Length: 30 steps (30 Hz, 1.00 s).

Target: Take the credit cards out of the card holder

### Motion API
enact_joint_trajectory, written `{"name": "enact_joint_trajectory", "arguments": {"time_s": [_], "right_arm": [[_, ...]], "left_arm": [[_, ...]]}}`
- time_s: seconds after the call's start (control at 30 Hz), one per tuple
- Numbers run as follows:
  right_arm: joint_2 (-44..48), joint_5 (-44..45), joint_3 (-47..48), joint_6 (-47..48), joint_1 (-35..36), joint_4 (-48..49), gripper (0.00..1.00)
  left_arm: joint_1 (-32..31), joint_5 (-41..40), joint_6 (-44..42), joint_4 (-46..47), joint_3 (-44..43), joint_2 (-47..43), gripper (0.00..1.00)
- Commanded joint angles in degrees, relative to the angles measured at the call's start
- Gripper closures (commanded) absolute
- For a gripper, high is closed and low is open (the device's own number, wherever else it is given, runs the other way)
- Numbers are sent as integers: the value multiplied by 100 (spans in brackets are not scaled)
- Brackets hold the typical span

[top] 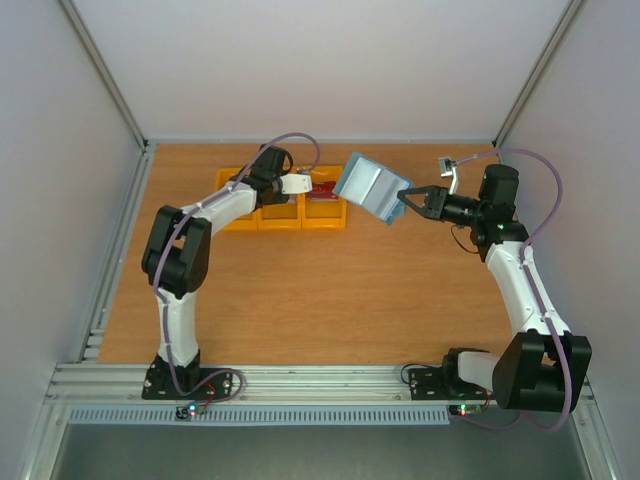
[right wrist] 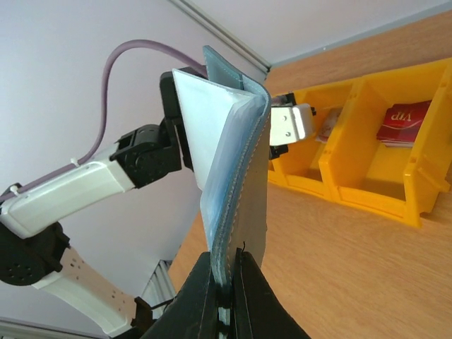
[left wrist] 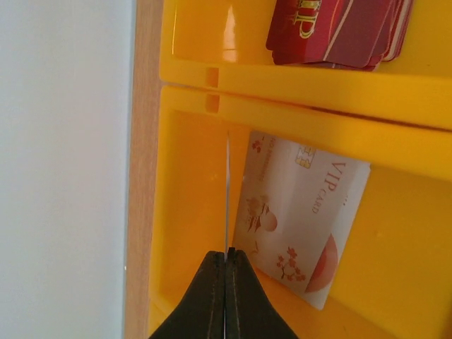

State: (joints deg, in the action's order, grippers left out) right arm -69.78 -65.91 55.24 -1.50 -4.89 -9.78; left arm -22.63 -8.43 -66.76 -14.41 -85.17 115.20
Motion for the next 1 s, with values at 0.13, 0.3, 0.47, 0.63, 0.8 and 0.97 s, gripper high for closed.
{"name": "enact_joint_trajectory", "arguments": {"time_s": [0.13, 0.3, 0.47, 0.63, 0.8, 0.97], "right_arm": [[-9, -194, 30, -54, -43, 222, 99], [-9, -199, 35, -43, -48, 221, 99], [-29, -229, 63, -66, -48, 231, 99], [-8, -260, 58, -83, -45, 248, 99], [8, -286, 39, -132, -47, 303, 99], [23, -274, 63, -166, -43, 234, 99]], "left_arm": [[-31, -167, -53, 529, -328, 529, 100], [-4, -249, -265, 796, -219, 665, 100], [0, -314, -353, 994, -175, 716, 86], [4, 166, -232, 462, -141, 436, 56], [50, 630, 61, -462, -287, 98, 42], [150, 1361, 673, -1535, -622, -421, 28]]}}
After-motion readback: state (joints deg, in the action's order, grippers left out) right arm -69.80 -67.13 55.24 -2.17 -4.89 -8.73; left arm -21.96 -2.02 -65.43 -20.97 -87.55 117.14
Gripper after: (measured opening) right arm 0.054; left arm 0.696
